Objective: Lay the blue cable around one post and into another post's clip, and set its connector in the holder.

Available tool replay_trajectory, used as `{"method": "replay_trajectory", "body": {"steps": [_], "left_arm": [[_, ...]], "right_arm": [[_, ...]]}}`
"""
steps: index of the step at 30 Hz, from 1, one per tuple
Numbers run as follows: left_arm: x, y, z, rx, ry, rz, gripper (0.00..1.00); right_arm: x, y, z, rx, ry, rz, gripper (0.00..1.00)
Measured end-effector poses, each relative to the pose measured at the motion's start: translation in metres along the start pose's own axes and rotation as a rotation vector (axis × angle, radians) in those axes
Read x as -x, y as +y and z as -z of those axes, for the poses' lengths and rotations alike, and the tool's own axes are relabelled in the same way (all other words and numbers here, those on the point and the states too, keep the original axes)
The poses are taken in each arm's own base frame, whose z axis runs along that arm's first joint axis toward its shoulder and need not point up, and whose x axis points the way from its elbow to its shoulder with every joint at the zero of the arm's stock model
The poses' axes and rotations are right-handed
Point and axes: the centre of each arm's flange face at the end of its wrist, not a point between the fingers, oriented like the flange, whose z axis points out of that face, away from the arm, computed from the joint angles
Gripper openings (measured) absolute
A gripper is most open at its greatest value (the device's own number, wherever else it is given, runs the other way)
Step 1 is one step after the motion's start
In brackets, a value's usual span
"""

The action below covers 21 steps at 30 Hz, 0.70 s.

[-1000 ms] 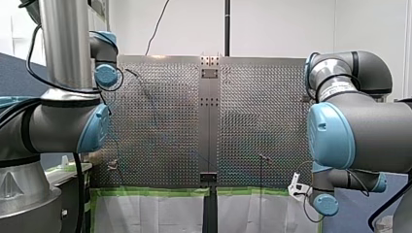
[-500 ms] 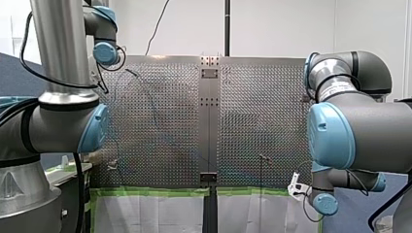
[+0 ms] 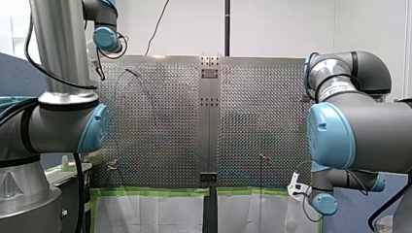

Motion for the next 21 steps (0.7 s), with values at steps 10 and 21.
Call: {"method": "replay_trajectory", "body": {"steps": [10, 21], "left_arm": [[0.009, -0.011, 0.000, 0.024, 0.042, -0.092, 1.00], [-0.020, -0.006, 0.005, 0.080, 0.165, -0.194, 1.00]], "right_arm": [[0.001, -0.003, -0.001, -0.006, -0.002, 0.001, 0.00], [0.001, -0.006, -0.001, -0.011, -0.004, 0.002, 0.00]]}}
